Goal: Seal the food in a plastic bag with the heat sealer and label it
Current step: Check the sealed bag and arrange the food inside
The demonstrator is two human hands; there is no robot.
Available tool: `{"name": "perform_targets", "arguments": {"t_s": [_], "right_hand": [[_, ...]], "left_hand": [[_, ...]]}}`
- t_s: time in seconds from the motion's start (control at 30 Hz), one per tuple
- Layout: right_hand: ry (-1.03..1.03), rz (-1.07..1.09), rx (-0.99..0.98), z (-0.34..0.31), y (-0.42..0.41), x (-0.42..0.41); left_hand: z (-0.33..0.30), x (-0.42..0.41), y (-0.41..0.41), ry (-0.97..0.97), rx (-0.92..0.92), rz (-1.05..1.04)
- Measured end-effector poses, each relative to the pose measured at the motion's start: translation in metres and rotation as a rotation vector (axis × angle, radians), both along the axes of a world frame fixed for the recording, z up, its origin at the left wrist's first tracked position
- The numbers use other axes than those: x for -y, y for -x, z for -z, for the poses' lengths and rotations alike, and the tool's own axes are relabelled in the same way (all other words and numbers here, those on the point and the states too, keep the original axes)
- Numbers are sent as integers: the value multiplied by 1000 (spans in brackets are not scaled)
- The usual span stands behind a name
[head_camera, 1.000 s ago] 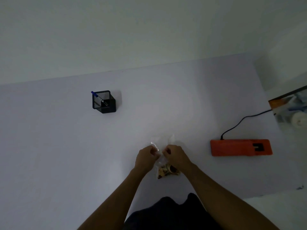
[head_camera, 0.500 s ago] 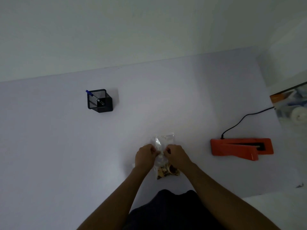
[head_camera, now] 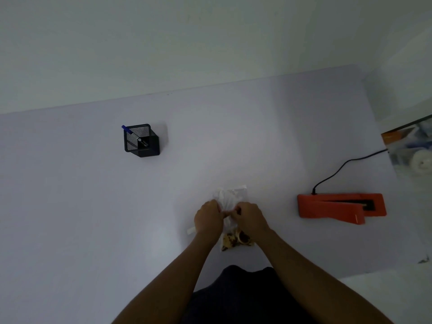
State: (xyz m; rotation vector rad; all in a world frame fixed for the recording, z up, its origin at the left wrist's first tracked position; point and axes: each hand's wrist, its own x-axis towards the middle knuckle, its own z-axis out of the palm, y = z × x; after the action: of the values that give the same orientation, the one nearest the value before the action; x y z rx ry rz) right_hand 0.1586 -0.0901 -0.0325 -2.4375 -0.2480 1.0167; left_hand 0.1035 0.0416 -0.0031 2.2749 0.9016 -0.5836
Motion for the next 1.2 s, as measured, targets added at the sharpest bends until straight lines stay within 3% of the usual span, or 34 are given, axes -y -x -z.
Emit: {"name": "perform_targets", "arguments": {"t_s": [0.27,0.9,1.2], "right_hand": [[120,170,-32,1,-10,3],[116,305,28,-10,2,5],[59,356,1,-7,-4,13]], "left_hand": [[5,-5,0,-49,-23,18],[8,-10,-2,-22,-59,10],[9,-10,6,61,28,-21]]}}
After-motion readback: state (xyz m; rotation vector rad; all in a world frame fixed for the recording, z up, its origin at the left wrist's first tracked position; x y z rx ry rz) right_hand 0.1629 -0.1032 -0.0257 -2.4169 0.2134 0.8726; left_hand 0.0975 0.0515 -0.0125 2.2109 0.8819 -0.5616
